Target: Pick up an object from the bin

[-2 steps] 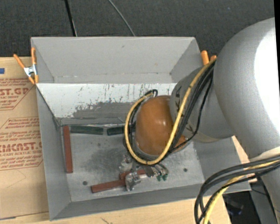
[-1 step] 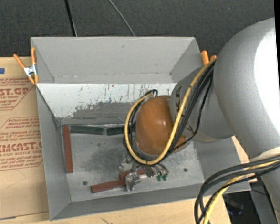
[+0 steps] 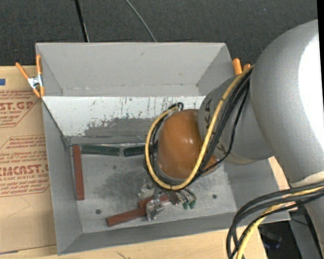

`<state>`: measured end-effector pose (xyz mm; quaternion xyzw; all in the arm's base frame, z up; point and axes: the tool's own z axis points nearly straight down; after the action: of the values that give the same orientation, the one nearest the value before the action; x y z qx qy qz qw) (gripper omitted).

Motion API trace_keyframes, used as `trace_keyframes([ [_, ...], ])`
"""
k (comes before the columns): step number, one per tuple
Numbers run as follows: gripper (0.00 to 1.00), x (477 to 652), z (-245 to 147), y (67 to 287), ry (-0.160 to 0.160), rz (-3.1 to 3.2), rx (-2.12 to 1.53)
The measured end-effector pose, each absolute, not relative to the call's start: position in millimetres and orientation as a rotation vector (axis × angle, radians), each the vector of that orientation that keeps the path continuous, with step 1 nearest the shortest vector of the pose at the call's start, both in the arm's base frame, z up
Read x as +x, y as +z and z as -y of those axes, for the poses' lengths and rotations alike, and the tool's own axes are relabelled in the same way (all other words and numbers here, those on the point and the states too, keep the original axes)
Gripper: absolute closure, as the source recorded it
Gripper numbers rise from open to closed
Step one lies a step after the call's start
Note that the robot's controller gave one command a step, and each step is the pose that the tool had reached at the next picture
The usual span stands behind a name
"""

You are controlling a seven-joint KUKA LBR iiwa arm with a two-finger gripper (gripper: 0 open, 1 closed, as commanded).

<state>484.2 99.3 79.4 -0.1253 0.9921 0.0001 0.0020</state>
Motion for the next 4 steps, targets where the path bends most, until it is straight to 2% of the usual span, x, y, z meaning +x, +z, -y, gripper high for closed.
trace_keyframes([
  [2,1.0,483.5,-99.5,110.6,0.0,-3.117,-0.395],
  [4,1.0,483.4,-99.7,127.4,0.0,-3.116,-0.395],
])
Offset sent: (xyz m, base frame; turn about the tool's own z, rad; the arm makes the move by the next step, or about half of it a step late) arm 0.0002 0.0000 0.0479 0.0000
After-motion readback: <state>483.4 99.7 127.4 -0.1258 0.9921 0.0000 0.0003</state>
